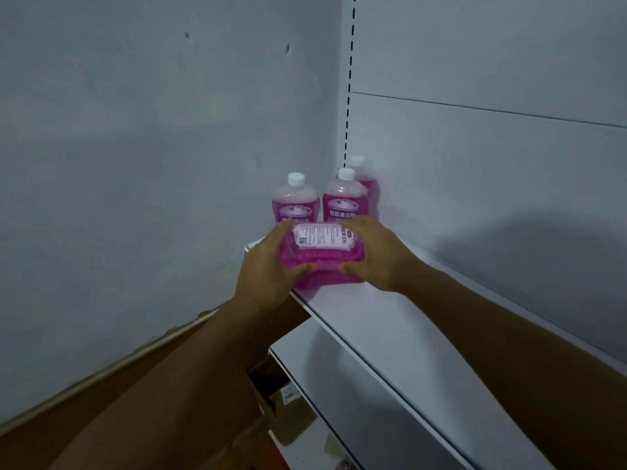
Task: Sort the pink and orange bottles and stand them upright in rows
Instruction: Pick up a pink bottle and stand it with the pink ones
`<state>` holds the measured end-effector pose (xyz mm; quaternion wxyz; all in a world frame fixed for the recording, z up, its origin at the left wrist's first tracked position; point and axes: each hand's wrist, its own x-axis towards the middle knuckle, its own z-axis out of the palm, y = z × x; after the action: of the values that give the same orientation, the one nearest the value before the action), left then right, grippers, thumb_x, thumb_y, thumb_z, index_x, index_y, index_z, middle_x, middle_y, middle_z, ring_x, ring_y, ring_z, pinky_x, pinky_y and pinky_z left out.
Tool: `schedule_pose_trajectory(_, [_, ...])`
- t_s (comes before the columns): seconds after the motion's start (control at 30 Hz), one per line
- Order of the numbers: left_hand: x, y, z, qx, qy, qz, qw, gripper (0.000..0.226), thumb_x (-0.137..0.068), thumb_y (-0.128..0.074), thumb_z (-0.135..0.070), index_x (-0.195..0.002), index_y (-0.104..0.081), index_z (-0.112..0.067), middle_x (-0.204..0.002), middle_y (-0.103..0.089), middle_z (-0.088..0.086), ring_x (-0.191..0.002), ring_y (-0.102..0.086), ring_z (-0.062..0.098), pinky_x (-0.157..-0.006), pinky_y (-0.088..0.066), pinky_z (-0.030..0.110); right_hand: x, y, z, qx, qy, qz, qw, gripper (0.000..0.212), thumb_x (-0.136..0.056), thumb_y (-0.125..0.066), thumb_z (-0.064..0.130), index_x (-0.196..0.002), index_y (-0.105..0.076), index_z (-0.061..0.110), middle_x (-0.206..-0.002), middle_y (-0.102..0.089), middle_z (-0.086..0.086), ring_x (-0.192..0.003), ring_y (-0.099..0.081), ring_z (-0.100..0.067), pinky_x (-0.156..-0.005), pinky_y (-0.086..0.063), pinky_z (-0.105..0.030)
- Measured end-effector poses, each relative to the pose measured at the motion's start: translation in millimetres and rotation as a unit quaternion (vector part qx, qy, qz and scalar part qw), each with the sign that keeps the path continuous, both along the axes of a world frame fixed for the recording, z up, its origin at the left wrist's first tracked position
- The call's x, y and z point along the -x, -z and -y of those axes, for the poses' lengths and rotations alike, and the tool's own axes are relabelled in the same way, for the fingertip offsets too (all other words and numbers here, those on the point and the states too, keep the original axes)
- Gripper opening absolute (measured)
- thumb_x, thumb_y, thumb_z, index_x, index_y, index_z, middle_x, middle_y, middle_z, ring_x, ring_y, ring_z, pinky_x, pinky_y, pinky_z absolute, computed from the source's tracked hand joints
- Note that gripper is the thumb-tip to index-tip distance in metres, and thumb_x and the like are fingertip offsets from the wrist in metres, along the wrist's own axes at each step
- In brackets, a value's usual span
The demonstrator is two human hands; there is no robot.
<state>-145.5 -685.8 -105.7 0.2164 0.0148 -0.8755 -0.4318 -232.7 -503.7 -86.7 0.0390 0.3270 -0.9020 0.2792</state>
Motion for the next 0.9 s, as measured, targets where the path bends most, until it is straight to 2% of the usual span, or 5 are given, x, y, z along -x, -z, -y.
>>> schedule_pose_trajectory(0.1, [9.7,0.4,8.8,-0.002,-0.009,-0.006,1.000,0.080,-0.063,-0.068,-0.051,-0.135,-0.043,-0.030,-0.116,-0.056,-0.014,-0.105,-0.058,0.008,-0.090,-0.047,0.016,17.3,1.2,12.5,-0.018,-0.013,0.006,1.000,0.078,-0.077,-0.080,0.029,-0.143,-0.041,0.017,-0.135,-0.048,-0.005,-0.123,-0.048,-0.021,-0.104,-0.044,-0.038])
schedule_pose_trajectory(0.23, [19.8,6.2,12.4,-0.004,-0.028,0.014,0.999,0.088,-0.062,-0.068,-0.054,-0.140,-0.046,-0.020,-0.126,-0.063,0.000,-0.111,-0.062,0.018,-0.097,-0.052,0.040,31.3,5.9,15.7,-0.023,-0.026,0.012,0.999,0.077,-0.078,-0.079,0.028,-0.144,-0.040,0.017,-0.133,-0.049,-0.004,-0.121,-0.049,-0.020,-0.103,-0.046,-0.039])
schedule_pose_trajectory(0.47, [26.9,16.6,8.8,0.078,-0.069,0.034,0.994,0.087,-0.073,-0.071,-0.059,-0.145,-0.038,-0.024,-0.135,-0.055,0.003,-0.119,-0.056,0.024,-0.098,-0.050,0.049,36.0,13.6,9.4,-0.026,-0.017,-0.010,0.999,0.083,-0.077,-0.077,0.039,-0.146,-0.036,0.020,-0.139,-0.046,-0.004,-0.128,-0.044,-0.026,-0.106,-0.042,-0.049])
schedule_pose_trajectory(0.57, [26.6,16.0,7.6,0.120,-0.089,0.063,0.987,0.093,-0.075,-0.067,-0.062,-0.151,-0.025,-0.028,-0.153,-0.035,0.009,-0.137,-0.037,0.033,-0.107,-0.038,0.057,35.3,16.4,9.1,-0.036,0.004,-0.020,0.999,0.090,-0.077,-0.076,0.046,-0.150,-0.028,0.024,-0.146,-0.038,-0.005,-0.135,-0.036,-0.029,-0.110,-0.035,-0.053])
schedule_pose_trajectory(0.9, [15.5,16.2,4.0,0.186,-0.098,0.038,0.977,0.095,-0.078,-0.072,-0.052,-0.153,-0.019,-0.026,-0.160,-0.017,0.008,-0.144,-0.023,0.033,-0.111,-0.030,0.054,14.2,11.1,-8.1,-0.015,0.027,-0.038,0.999,0.087,-0.078,-0.071,0.053,-0.149,-0.029,0.023,-0.152,-0.034,-0.008,-0.141,-0.029,-0.030,-0.115,-0.027,-0.053])
